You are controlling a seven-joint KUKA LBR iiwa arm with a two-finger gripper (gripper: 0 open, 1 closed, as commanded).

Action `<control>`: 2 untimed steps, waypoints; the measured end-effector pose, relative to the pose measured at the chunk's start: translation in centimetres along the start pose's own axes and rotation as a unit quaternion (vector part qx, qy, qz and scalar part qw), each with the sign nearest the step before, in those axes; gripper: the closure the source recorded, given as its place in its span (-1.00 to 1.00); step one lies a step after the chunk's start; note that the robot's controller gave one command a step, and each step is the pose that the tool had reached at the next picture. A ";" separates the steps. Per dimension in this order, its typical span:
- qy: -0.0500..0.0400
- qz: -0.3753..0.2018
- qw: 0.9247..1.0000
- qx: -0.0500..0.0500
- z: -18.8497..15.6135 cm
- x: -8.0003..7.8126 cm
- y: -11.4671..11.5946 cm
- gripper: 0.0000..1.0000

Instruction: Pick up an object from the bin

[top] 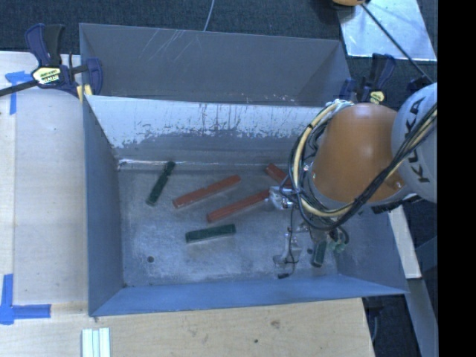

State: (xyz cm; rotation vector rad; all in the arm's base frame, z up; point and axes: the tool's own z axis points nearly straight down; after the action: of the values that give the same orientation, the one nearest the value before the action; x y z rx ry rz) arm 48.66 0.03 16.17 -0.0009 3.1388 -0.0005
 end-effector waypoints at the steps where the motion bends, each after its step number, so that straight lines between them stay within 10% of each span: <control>1: -0.004 -0.028 1.000 0.000 4.7 -4.5 0.7 -1.00; 2: -0.002 -0.133 0.991 0.000 8.0 -10.0 3.7 -1.00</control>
Offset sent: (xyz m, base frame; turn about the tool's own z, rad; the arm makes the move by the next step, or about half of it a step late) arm 0.1013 0.0366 -0.0827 -0.2783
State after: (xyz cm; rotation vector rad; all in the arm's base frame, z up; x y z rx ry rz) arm 58.69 3.69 8.22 -0.4193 3.1065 -0.0023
